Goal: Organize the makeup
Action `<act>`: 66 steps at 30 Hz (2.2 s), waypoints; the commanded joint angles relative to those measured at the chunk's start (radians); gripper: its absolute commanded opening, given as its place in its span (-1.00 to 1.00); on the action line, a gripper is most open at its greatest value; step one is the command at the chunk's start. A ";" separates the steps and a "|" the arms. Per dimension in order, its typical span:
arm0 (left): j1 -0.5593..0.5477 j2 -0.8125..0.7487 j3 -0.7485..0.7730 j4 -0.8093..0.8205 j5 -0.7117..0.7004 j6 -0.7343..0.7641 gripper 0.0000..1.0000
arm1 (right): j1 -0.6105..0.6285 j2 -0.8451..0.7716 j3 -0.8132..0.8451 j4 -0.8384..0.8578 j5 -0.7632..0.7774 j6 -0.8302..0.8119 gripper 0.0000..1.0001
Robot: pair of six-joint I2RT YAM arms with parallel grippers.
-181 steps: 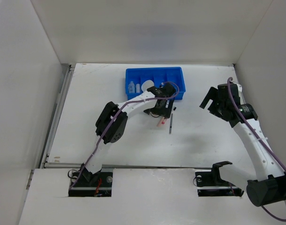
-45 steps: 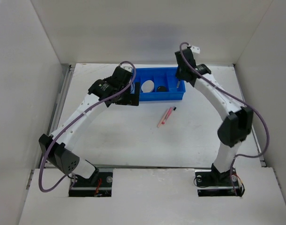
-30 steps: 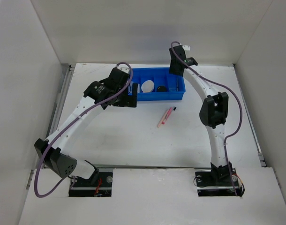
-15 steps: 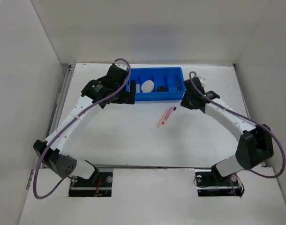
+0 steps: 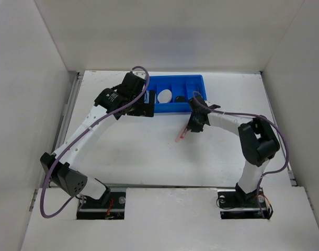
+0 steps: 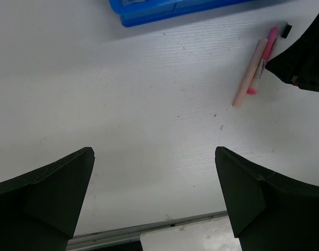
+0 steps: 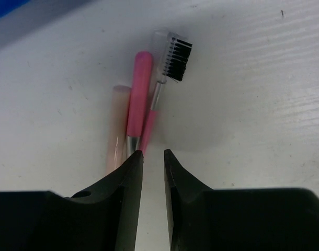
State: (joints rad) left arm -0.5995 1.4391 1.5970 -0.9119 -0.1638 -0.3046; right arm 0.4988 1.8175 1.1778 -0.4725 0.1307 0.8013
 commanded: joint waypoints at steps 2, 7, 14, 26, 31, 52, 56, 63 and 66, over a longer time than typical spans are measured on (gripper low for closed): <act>0.004 -0.019 -0.002 0.016 0.014 -0.007 1.00 | 0.000 0.019 0.077 0.031 0.052 0.018 -0.42; 0.004 -0.019 -0.002 0.016 0.014 0.002 1.00 | 0.000 0.068 0.106 0.012 0.083 0.018 -0.42; 0.004 -0.019 -0.002 0.016 0.014 0.012 1.00 | 0.000 0.103 0.129 -0.021 0.124 0.018 -0.42; 0.004 -0.009 0.007 0.007 0.014 0.012 1.00 | 0.000 0.075 0.126 -0.041 0.176 0.007 -0.49; 0.004 0.000 0.017 0.007 0.023 0.012 1.00 | 0.009 0.109 0.183 -0.051 0.155 -0.013 -0.49; 0.004 0.000 0.026 -0.002 0.021 0.021 1.00 | 0.041 0.131 0.211 -0.072 0.225 -0.024 -0.24; 0.004 0.000 0.044 -0.002 0.021 0.021 1.00 | 0.041 0.100 0.186 -0.061 0.225 -0.013 -0.24; 0.004 0.009 0.044 -0.002 0.021 0.021 1.00 | 0.041 0.005 0.112 -0.040 0.268 0.032 -0.24; 0.004 0.009 0.044 -0.002 0.021 0.021 1.00 | 0.041 -0.007 0.103 -0.040 0.279 0.032 -0.24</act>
State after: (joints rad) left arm -0.5995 1.4445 1.6039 -0.9100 -0.1452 -0.2958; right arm 0.5323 1.8530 1.2869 -0.5453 0.3691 0.8104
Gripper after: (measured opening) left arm 0.997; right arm 0.382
